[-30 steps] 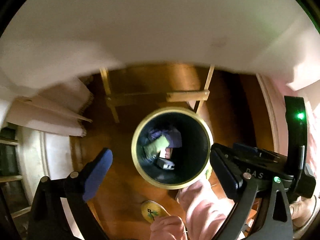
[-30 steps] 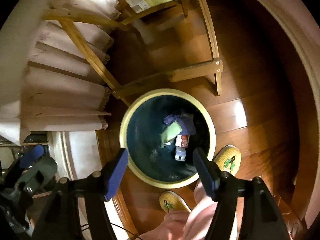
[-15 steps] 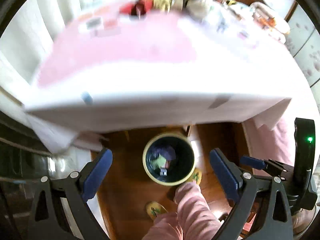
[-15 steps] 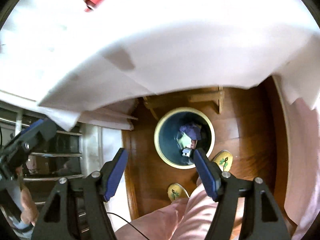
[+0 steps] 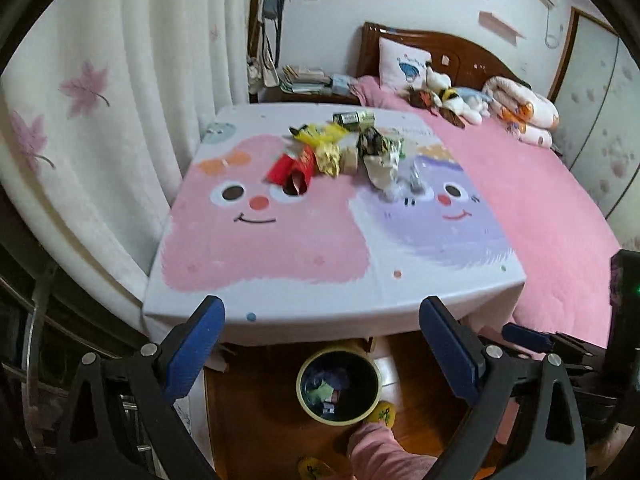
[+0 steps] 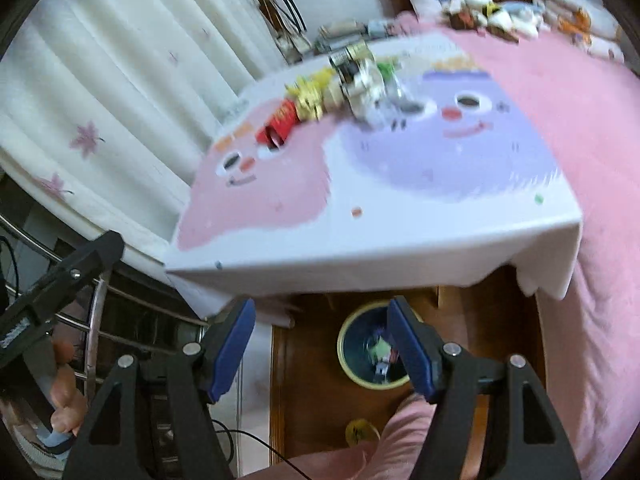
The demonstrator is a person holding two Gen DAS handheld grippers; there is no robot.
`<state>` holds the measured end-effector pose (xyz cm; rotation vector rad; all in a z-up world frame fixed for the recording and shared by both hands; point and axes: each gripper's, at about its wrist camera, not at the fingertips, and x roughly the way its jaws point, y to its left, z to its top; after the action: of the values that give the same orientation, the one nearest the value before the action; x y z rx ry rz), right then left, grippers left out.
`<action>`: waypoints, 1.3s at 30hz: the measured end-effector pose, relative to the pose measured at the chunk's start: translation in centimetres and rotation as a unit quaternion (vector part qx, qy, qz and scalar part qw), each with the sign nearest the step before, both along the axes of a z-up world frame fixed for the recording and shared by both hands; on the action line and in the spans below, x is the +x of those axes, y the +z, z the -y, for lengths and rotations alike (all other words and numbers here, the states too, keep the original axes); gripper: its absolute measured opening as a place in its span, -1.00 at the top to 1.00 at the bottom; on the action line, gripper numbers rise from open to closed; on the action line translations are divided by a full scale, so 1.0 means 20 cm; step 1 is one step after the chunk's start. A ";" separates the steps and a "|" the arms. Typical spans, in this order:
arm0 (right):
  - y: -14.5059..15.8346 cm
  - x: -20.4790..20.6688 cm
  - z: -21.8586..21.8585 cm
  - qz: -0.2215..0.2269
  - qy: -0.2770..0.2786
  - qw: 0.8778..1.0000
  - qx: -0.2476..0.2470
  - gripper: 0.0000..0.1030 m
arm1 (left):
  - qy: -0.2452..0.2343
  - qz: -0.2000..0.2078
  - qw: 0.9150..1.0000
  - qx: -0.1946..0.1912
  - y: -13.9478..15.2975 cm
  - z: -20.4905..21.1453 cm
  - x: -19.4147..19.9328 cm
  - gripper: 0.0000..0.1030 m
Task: Collect trash
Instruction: 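Grasp the red packet with the left tool while the right tool grasps crumpled beige paper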
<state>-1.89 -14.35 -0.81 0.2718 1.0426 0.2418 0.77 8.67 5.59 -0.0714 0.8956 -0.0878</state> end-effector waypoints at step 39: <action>-0.27 1.94 0.21 -0.107 0.095 0.990 -0.006 -0.24 | 0.127 -0.153 0.980 0.010 -0.62 0.04 1.66 -0.85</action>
<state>36.86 -18.61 -6.15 0.1894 1.2847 0.3833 34.01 7.90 -6.71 -0.1843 1.1873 0.1745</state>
